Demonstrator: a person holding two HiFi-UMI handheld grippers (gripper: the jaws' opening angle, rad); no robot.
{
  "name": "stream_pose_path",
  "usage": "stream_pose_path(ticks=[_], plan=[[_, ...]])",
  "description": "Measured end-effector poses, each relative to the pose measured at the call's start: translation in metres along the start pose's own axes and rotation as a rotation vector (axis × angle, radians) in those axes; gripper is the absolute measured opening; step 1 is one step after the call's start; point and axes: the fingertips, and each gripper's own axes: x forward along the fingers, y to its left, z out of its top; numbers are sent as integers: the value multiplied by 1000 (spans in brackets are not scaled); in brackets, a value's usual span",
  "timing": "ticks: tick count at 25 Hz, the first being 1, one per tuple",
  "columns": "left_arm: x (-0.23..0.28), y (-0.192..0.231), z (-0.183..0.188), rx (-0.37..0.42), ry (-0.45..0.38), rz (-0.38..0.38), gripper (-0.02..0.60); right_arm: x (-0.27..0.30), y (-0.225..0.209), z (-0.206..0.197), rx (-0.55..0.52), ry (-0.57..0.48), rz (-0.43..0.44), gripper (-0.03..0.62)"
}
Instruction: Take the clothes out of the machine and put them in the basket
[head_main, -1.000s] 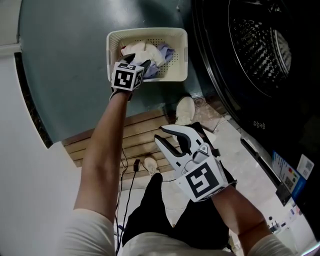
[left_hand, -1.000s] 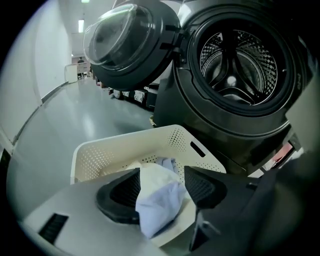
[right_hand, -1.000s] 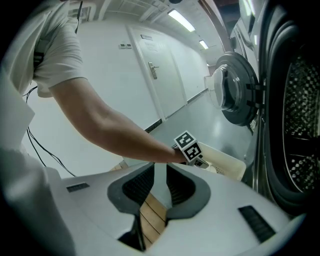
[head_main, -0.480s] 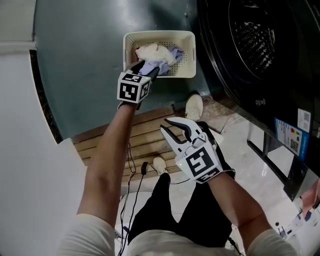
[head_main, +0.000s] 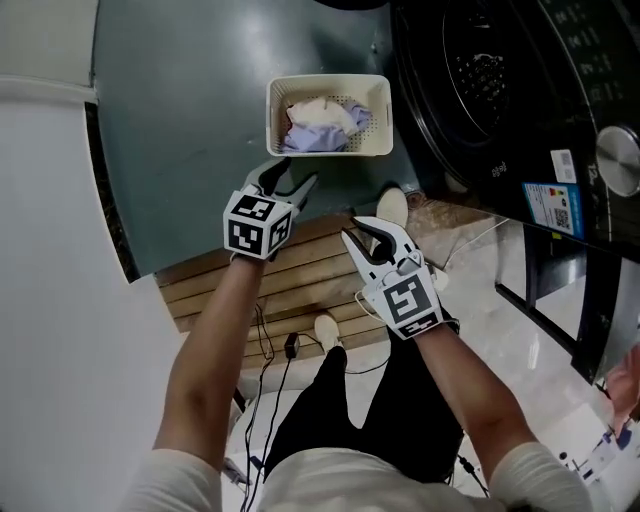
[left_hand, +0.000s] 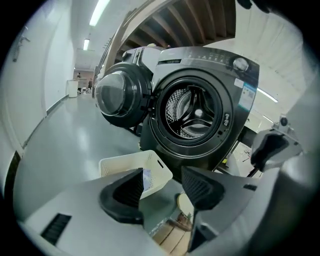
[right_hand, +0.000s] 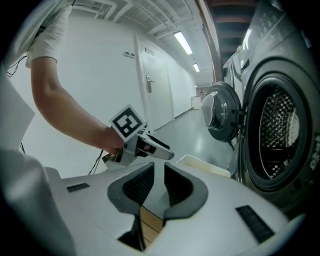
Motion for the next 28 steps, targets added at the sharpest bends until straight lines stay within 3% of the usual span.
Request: stream_pose_path(ticks=[6, 17, 20, 22, 28], plan=[[-86, -64, 14, 19, -83, -60, 236, -47, 12, 32, -19, -39, -54, 63], [-249, -190, 35, 84, -166, -189, 193, -155, 60, 90, 57, -80, -83, 63], [-286, -215, 40, 102, -194, -202, 153, -181, 81, 101, 79, -90, -77, 63], [-311, -229, 41, 118, -206, -210, 90, -196, 98, 112, 73, -102, -69, 63], [-376, -263, 36, 123, -239, -219, 37, -245, 143, 142, 41, -131, -55, 61]])
